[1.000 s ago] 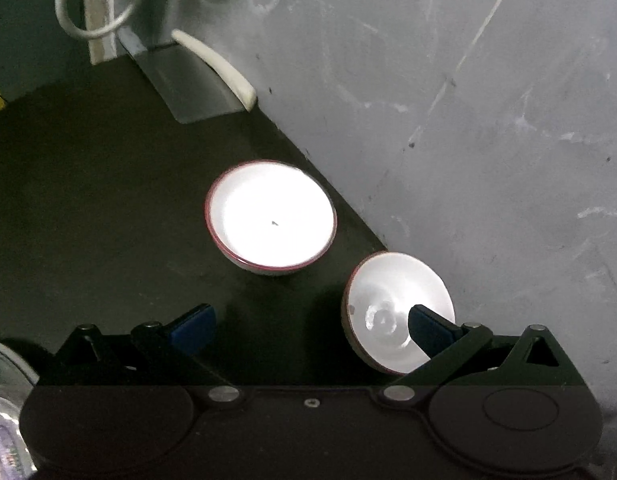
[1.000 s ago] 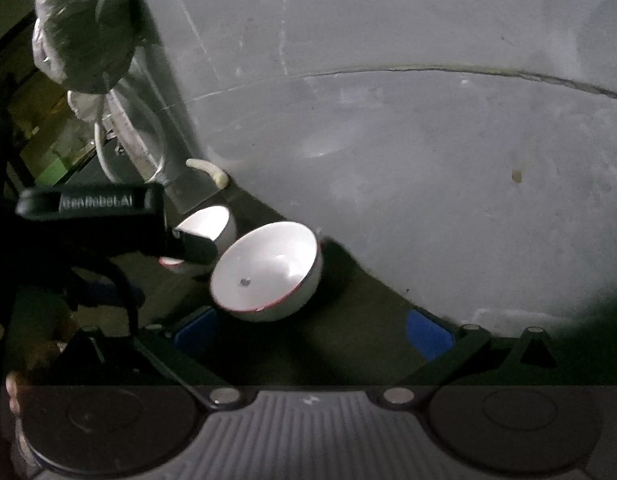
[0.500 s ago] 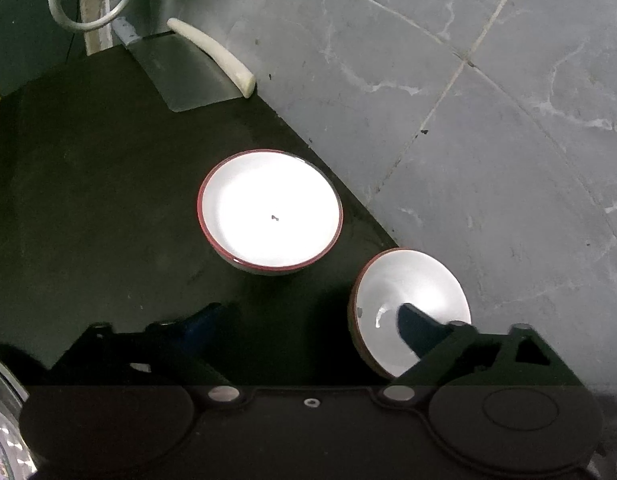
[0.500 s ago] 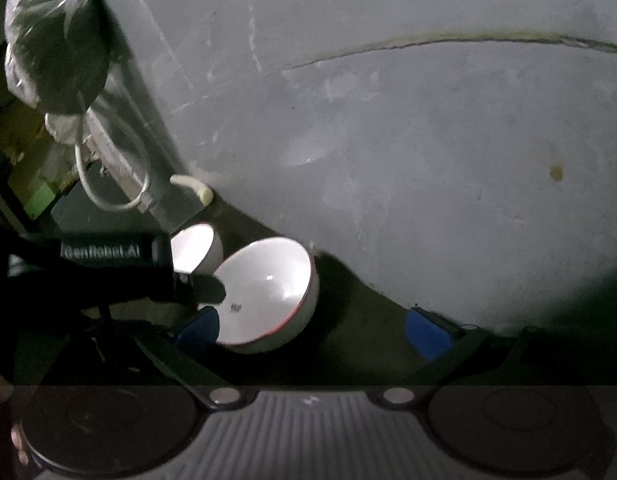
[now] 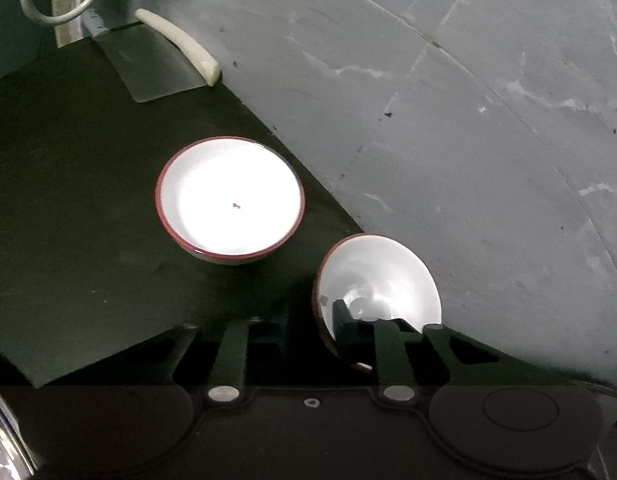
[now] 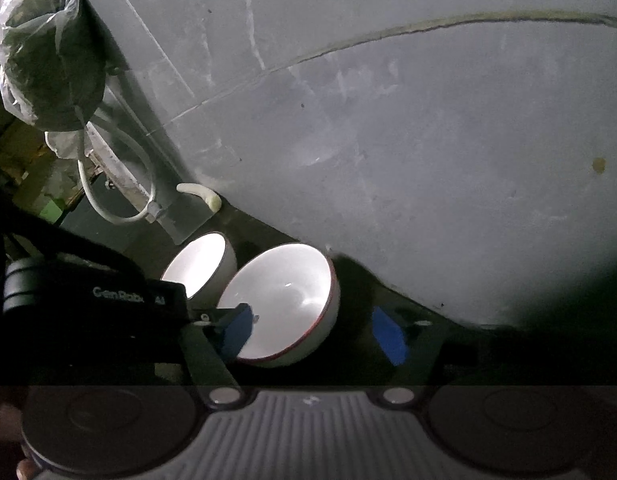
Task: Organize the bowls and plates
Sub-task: 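Grip the white bowl rim with the right tool while the left tool holds it, lift, then carry the white bowl with both tools and lower it into the steel bowl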
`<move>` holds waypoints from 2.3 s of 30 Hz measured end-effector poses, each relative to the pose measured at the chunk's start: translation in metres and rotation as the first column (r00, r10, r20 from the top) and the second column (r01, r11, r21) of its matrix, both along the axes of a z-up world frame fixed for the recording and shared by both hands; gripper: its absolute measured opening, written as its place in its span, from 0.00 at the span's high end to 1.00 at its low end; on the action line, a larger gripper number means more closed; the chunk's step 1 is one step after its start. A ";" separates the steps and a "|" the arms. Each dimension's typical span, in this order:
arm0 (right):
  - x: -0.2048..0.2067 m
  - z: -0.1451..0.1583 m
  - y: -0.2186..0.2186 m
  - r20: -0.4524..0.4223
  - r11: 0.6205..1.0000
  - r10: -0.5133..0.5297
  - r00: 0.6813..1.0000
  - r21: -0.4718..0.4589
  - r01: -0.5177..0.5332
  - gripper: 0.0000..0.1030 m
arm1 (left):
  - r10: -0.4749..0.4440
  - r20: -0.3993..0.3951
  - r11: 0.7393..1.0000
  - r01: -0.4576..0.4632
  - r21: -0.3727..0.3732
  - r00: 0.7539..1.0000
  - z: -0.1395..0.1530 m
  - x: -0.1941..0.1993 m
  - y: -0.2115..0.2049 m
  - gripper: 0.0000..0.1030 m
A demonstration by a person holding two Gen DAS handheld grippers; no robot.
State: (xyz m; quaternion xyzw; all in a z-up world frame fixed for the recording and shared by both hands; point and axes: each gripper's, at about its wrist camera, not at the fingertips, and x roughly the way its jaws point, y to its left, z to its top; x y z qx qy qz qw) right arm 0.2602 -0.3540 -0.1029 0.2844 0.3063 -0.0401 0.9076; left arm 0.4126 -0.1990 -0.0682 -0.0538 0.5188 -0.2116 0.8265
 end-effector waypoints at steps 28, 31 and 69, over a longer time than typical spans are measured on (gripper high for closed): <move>-0.020 0.051 0.028 0.069 0.987 0.156 0.985 -0.052 -0.152 0.76 | 0.065 0.128 0.995 -0.055 -0.084 0.990 0.051 -0.060 0.044 0.90; -0.028 0.064 0.037 0.090 0.980 0.192 0.977 -0.071 -0.186 0.76 | 0.090 0.153 0.992 -0.075 -0.101 0.984 0.064 -0.077 0.056 0.90; -0.110 0.069 0.092 -0.154 0.819 0.540 0.828 -0.130 -0.558 0.76 | 0.190 -0.036 0.980 -0.192 -0.055 0.981 0.042 -0.184 0.121 0.89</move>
